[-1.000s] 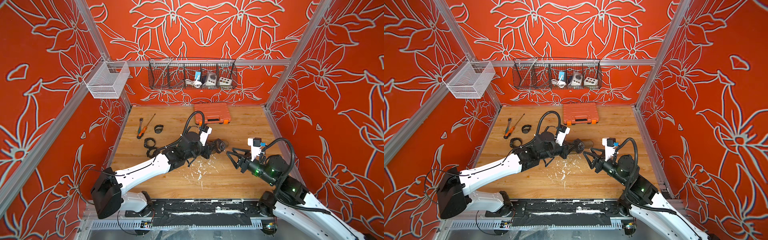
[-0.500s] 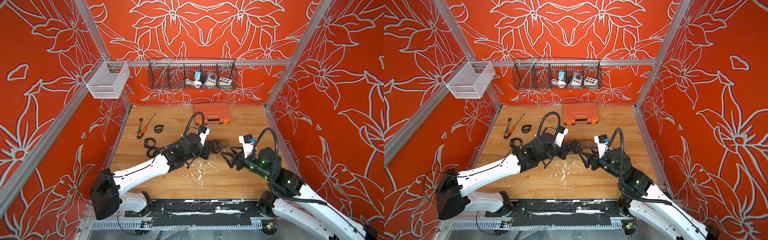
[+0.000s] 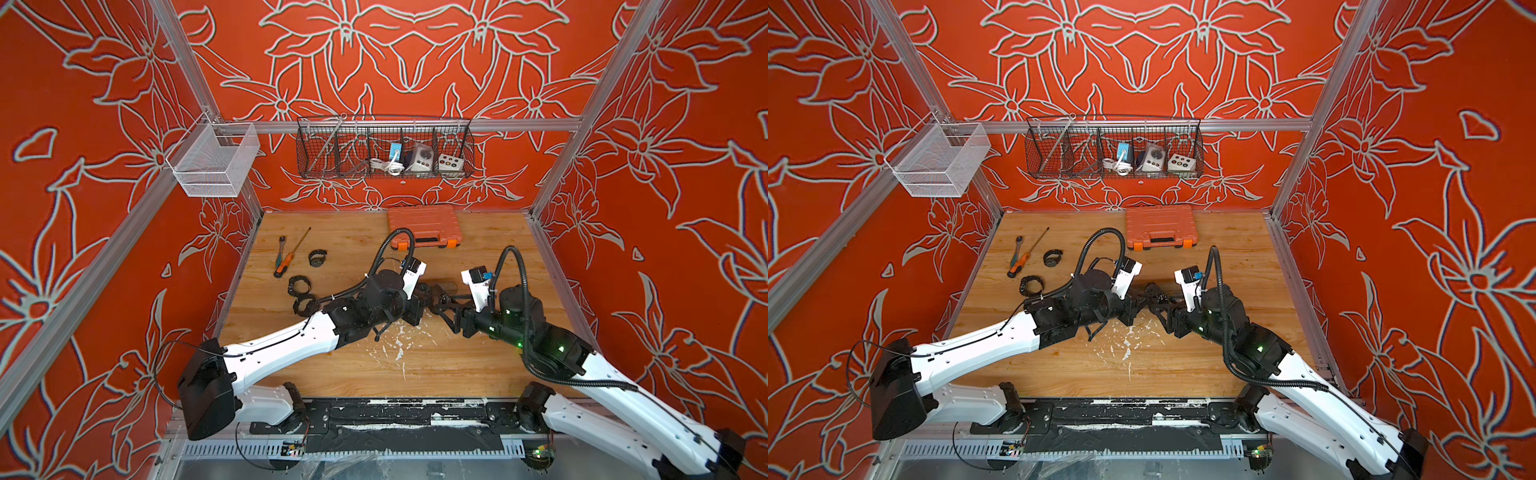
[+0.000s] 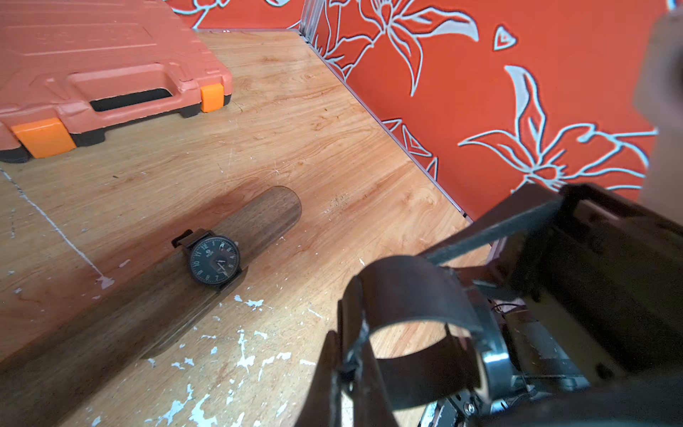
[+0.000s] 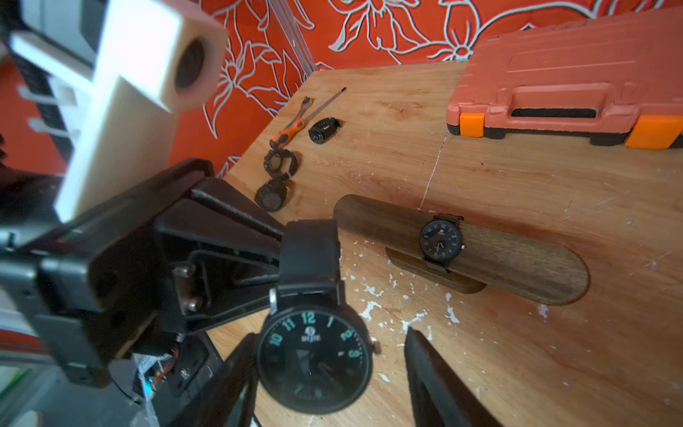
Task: Place watch on stand
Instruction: Pick up the watch at the center of the board.
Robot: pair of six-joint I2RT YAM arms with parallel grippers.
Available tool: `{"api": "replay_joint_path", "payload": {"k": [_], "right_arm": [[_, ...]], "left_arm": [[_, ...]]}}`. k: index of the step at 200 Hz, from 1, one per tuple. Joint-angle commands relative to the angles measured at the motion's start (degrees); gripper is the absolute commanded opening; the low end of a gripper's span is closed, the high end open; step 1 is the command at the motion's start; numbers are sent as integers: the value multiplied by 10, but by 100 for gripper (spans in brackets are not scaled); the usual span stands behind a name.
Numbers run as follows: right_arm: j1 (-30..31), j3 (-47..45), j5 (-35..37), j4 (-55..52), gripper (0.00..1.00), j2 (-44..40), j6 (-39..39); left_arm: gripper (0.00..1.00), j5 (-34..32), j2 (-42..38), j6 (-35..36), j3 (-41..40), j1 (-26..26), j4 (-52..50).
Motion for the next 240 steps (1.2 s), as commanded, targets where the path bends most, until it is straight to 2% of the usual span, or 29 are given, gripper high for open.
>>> {"api": "replay_joint_path", "payload": {"k": [1,36,63,80,102,134,153,199,226,240], "right_arm": [[3,31,10,-21,57,0,-13],[3,39,20,-31,55,0,-25],[3,38,23,-33,62,4,-23],[3,36,19,-29,62,5,-21],[4,34,15,-27,58,8,-20],[4,39,3,-28,46,11,-23],[4,40,-2,-28,43,10,-23],[5,36,-18,-21,43,3,-17],[5,34,-14,-25,54,-2,-15],[6,34,-8,-33,55,-4,-15]], "left_arm": [[0,8,-4,11,16,-5,-2],[0,6,3,13,20,-10,1],[0,5,3,14,19,-11,0],[0,4,3,16,22,-11,-4],[0,5,3,15,22,-11,-2],[0,6,6,17,23,-11,-5],[0,4,6,17,23,-11,-5],[0,-1,15,14,29,-11,-11],[0,-2,13,15,27,-11,-8],[0,0,11,17,26,-11,-8]]}}
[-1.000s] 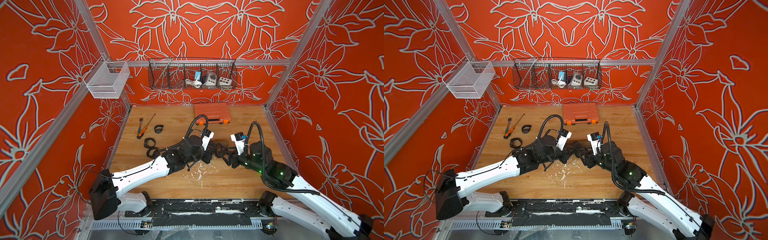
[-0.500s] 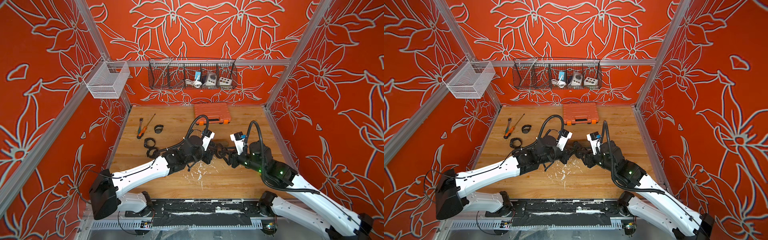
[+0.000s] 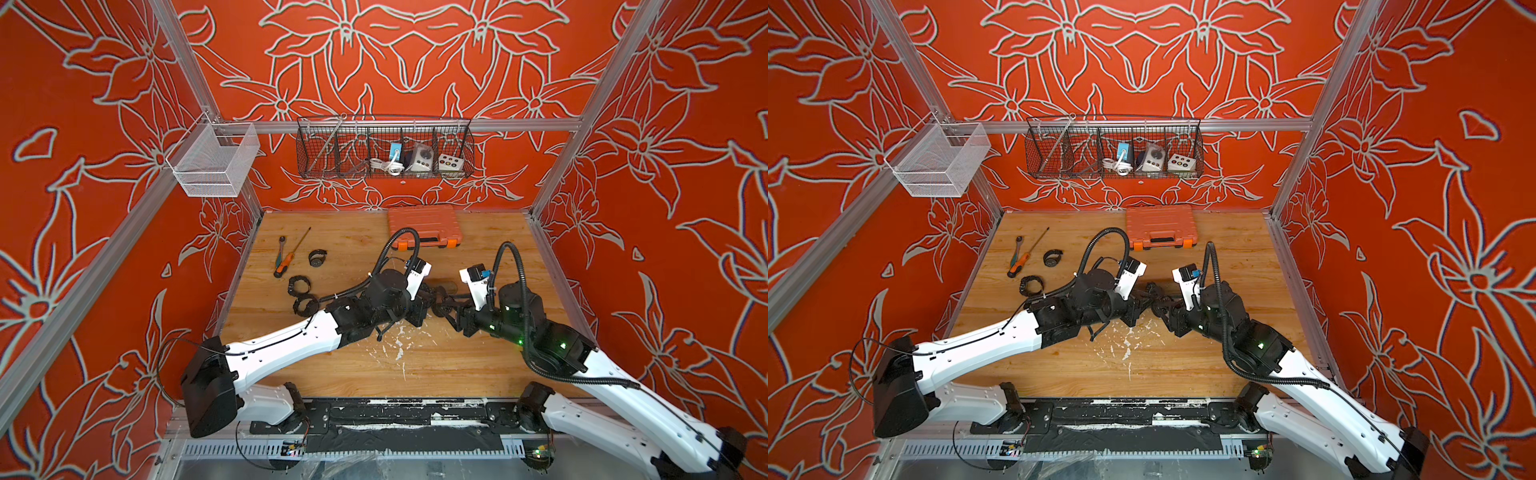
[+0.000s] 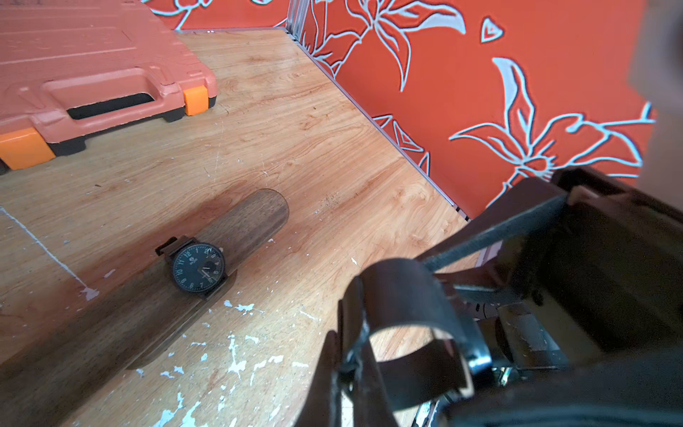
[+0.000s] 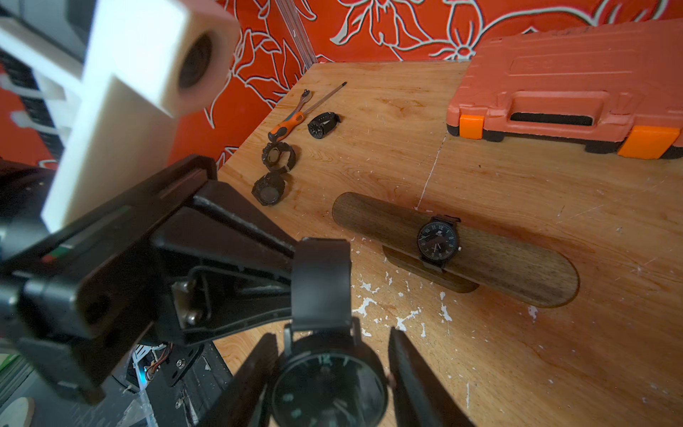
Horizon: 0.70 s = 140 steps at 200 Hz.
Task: Place watch on stand
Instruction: Pick up the watch at the center of the board.
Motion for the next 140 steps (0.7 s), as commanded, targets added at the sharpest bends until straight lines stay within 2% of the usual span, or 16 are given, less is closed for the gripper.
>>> {"api": "replay_joint_path", "payload": {"k": [1,115,140], "right_arm": [[4,10,-2,-9,55,-11,0],[3,14,11,-16,48,-15,-14],[3,16,10,-18,43,-13,-15]], "left_arm": [[0,-1,1,6,8,-4,0],[0,28,8,18,12,-3,5],[0,29,12,20,15,-4,2]]}}
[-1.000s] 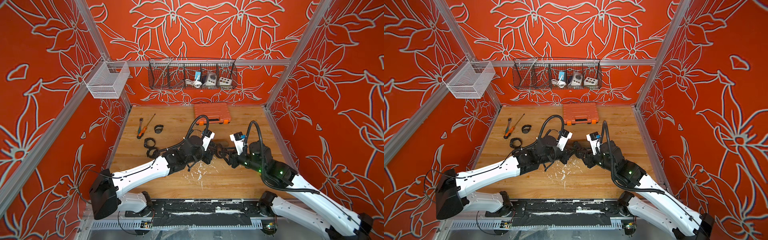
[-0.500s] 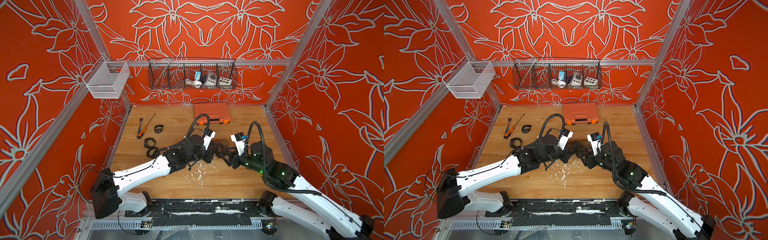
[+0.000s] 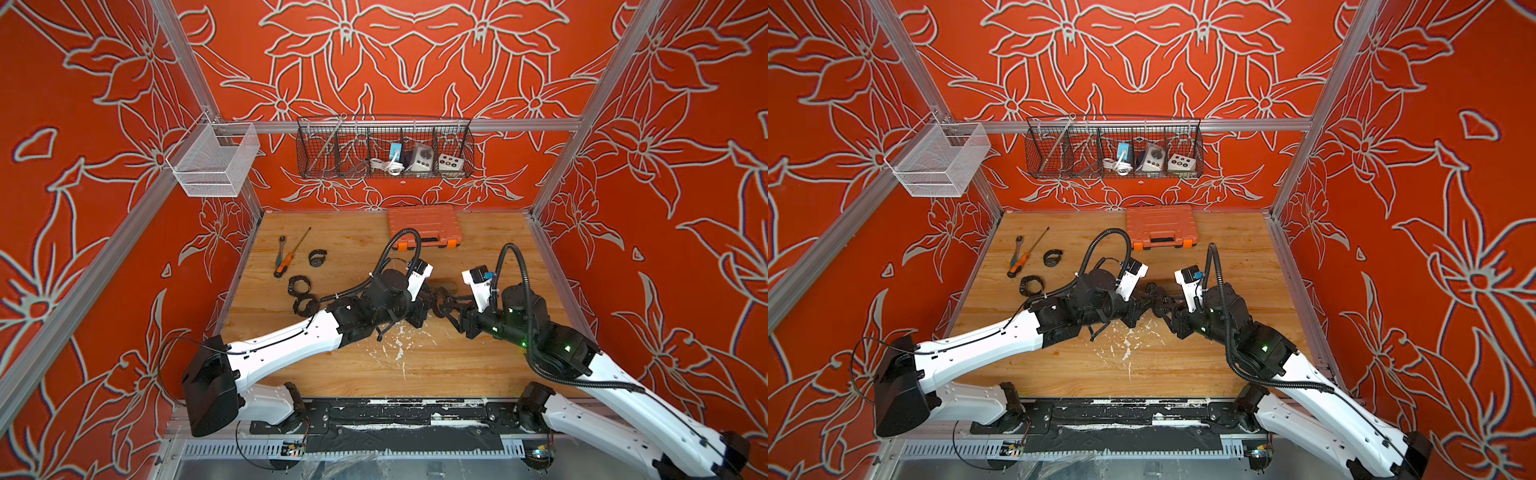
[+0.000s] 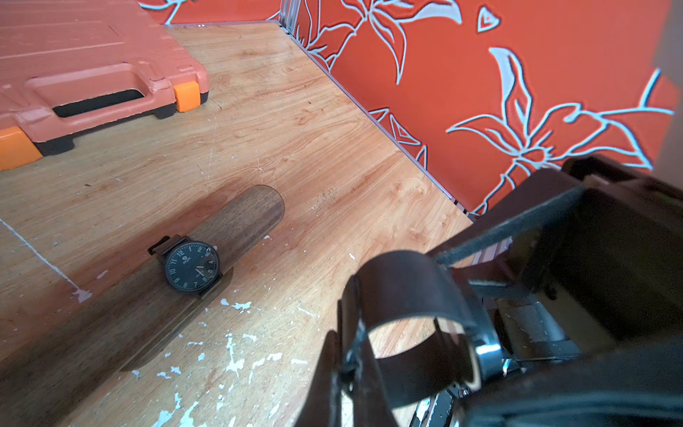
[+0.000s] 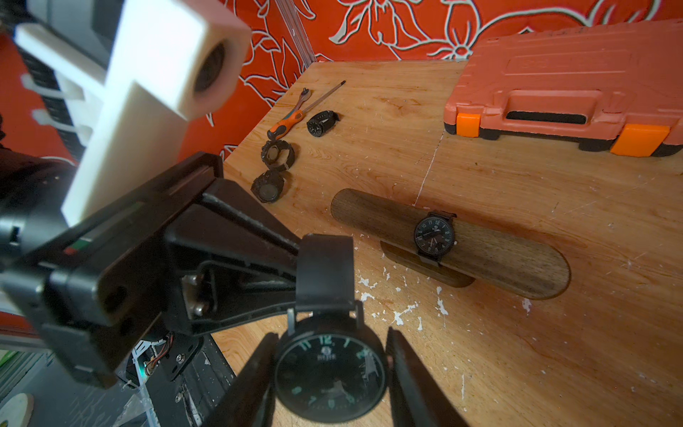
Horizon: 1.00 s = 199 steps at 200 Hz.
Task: Place watch on stand
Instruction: Pick up the watch at the center of the board.
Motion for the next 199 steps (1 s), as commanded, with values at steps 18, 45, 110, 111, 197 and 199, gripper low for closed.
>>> {"api": "replay_joint_path", "payload": {"k": [18,45,110,111,197,199], "right_arm": [[4,16,11,-4,40,1,-7],[3,17,21,-9,38,0,-4],[2,52,105,-74,36,32,-10],[2,53,107,-76,36,33,-10],[-104,74,130,-107,35,118,-64],[-107,73,128,-105,34,119,-64]], "left_arm": [[0,11,8,10,16,-4,3],[0,5,11,9,20,-4,-5],[28,-23,4,1,13,-4,-16],[29,-24,4,1,13,-3,-16],[63,-110,-125,-63,-117,133,-47],[64,-109,-129,-66,-122,140,-47]]}}
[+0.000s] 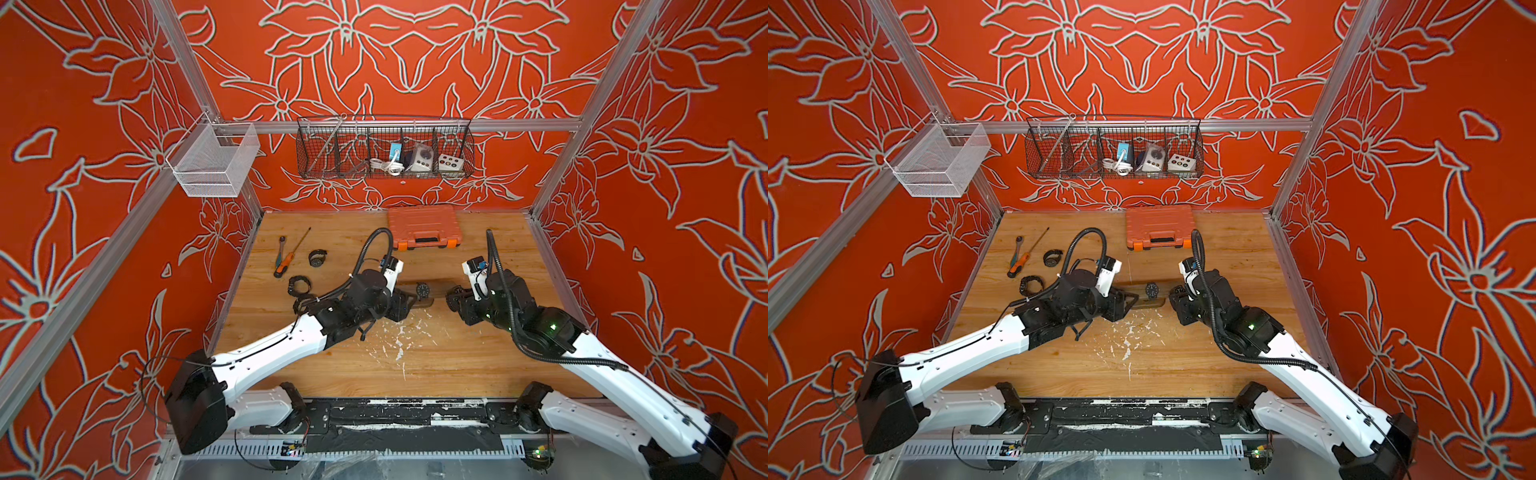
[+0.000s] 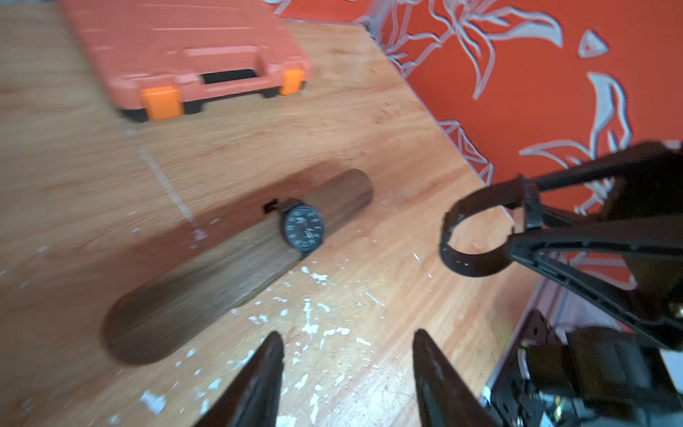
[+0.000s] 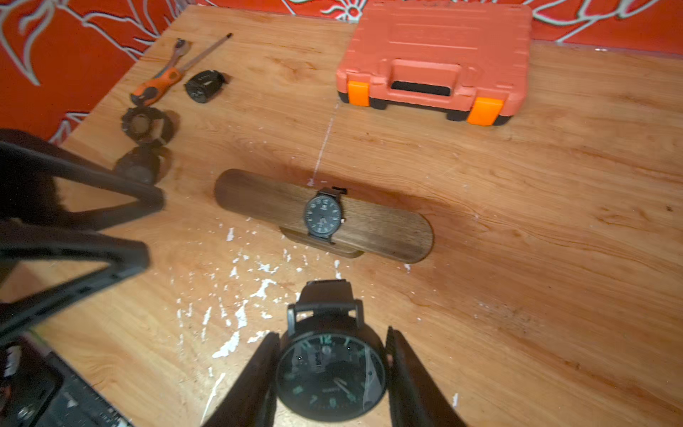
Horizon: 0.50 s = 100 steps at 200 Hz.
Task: Place watch on stand
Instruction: Pick up the watch at the center of the board.
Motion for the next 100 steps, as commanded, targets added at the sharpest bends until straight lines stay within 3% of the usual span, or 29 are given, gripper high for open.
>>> {"api": "replay_joint_path", "payload": {"k": [1,48,100], "right_arm": [[-46,9,-3,-3,34,18,-14],[-101,3,26,32,34,75,-13],[-143,5,46,70,33,151,-12]], "left_arm": [[64,-43,-48,-34,-36,51,-21],[67,35,-46,-102,-92,196,-26],[74,119,25,-117,-85,218,14]]}}
